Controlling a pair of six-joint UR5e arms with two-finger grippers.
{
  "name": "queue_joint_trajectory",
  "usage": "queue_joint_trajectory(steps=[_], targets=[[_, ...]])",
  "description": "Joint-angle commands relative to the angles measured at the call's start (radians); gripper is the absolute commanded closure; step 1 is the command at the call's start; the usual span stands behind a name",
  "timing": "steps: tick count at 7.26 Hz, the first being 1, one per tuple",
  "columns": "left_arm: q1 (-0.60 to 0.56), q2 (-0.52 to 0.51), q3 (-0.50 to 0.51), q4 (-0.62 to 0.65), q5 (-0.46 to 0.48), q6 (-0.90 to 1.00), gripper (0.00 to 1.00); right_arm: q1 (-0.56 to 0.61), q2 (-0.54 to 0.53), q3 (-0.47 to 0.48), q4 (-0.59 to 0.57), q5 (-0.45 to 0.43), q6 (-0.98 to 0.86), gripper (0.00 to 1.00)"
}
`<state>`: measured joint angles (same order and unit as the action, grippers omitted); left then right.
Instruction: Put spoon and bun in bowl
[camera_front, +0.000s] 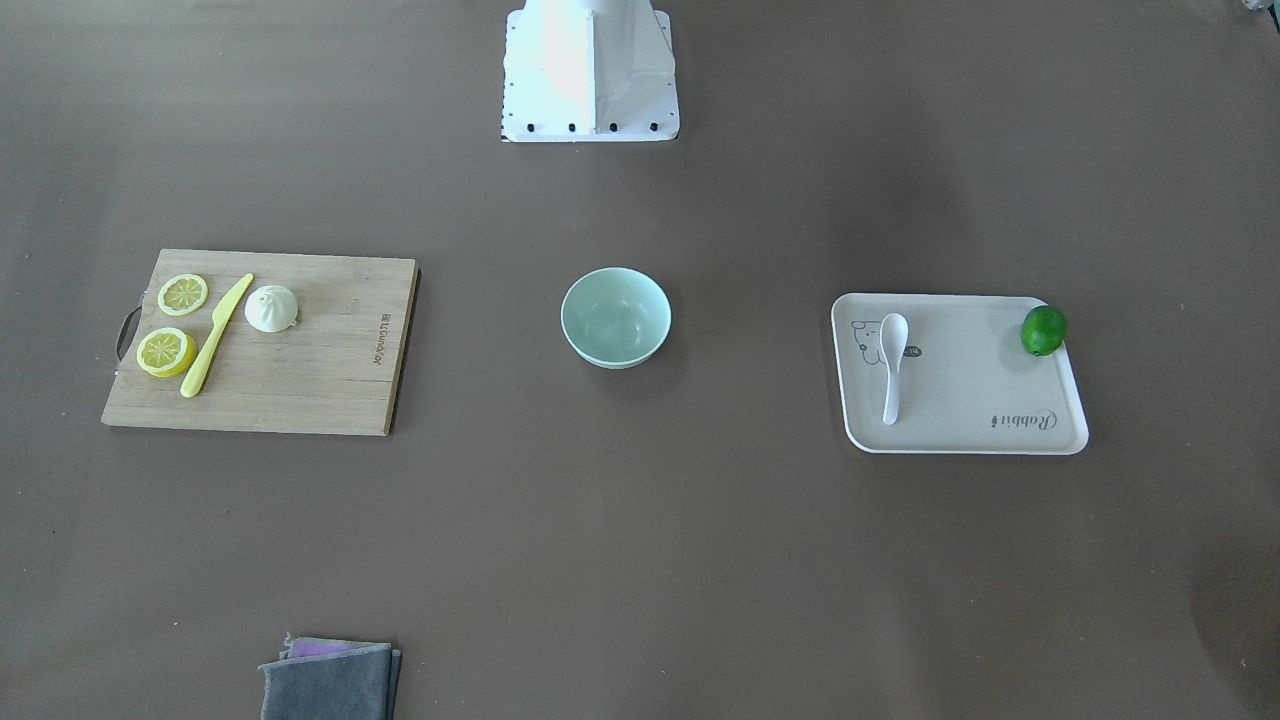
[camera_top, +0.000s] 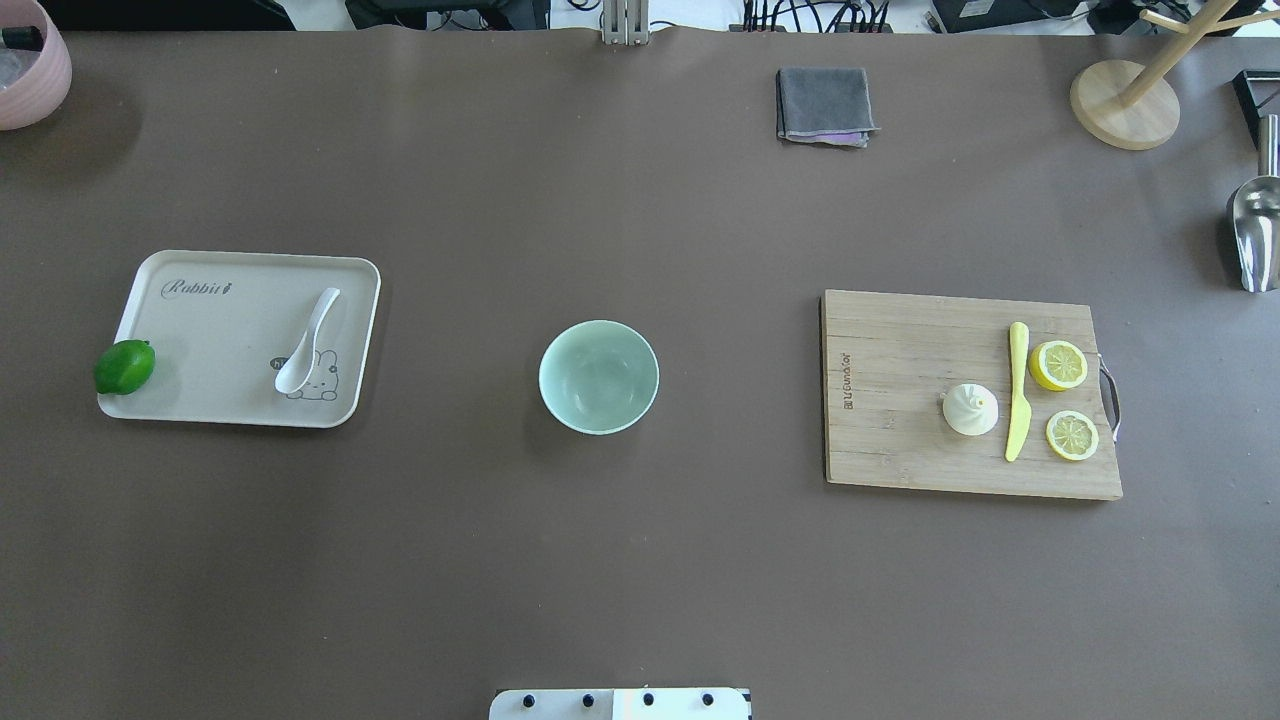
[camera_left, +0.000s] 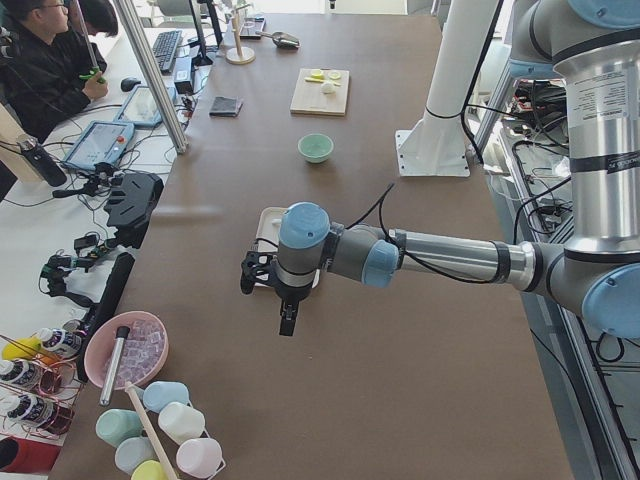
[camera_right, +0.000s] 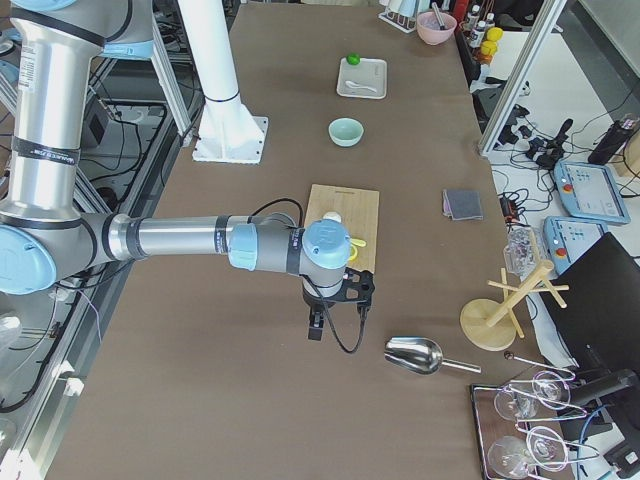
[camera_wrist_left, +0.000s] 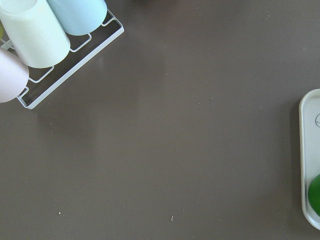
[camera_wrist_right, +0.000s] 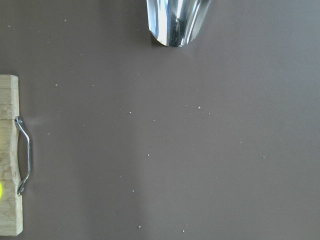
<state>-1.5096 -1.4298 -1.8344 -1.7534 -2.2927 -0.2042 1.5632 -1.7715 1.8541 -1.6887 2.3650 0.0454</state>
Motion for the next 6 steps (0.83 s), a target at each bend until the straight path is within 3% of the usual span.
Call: queue_joint_trajectory(steps=[1,4,6], targets=[[0.114,-0.123,0.003,-0.003,-0.025,-0.004,0.02,-0.014,0.036,0.005,0.004,0.017,0.013,0.00],[0.244,-0.279,0.004,-0.050,-0.034,-0.137,0.02,-0.046,0.142,0.010,0.012,0.063,0.004,0.00],[0.345,-0.342,0.044,-0.075,-0.024,-0.240,0.02,-0.054,0.144,0.005,0.014,0.118,0.004,0.00]])
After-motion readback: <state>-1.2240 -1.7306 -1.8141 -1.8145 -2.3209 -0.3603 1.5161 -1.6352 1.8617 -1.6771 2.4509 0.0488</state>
